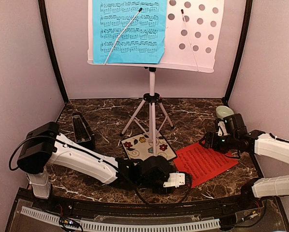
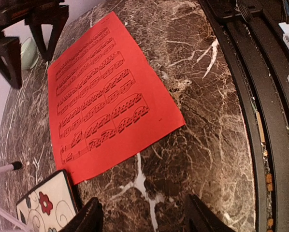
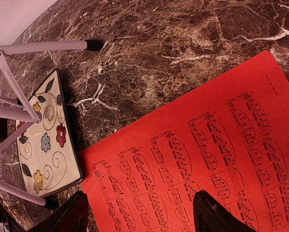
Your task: Set up the instrument practice props
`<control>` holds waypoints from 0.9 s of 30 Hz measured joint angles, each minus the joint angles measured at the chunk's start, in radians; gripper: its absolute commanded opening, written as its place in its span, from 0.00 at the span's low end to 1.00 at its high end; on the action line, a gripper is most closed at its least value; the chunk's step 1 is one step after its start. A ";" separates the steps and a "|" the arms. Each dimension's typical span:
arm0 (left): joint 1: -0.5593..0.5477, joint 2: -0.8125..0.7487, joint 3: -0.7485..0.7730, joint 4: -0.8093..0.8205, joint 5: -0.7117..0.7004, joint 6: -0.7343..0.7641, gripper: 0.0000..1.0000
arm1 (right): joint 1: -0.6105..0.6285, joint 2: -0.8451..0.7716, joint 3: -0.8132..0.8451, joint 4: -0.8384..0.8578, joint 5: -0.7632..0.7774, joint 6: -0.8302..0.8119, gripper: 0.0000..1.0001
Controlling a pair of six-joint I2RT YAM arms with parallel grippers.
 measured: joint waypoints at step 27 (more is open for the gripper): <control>-0.074 0.367 0.323 0.038 -0.234 0.418 0.42 | -0.093 0.265 -0.097 0.248 -0.172 -0.047 0.72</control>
